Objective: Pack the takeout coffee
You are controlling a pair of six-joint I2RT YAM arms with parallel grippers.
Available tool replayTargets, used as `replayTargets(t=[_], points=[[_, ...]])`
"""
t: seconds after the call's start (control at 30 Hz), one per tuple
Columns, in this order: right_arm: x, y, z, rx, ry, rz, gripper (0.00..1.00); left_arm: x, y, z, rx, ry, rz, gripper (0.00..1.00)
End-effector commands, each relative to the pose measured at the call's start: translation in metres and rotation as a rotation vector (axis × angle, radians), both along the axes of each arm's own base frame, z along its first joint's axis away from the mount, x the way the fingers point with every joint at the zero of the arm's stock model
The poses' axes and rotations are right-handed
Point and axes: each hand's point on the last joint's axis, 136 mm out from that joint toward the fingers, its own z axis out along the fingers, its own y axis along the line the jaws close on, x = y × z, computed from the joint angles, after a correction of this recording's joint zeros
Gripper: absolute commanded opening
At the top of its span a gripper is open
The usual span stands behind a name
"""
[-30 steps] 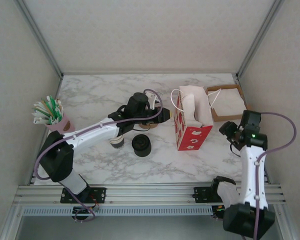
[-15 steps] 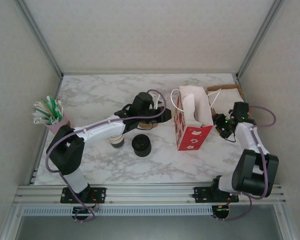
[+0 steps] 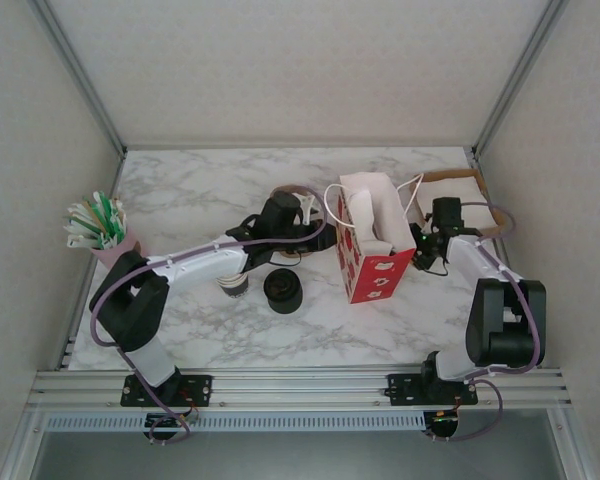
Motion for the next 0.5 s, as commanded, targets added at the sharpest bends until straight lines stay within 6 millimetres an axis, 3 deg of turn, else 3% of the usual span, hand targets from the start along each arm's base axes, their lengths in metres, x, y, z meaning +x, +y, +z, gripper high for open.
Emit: replayTargets(t=[0.0,0.47], points=[[-0.001,0.005,0.001,-0.013,-0.007,-0.011,0.62,0.0,0.007,0.027,-0.048,-0.05,0.014,0.13],[-0.041,0.024,-0.002,-0.078,0.011,0.028,0.63,0.003,0.028,0.036,-0.052,-0.063,0.062,0.13]])
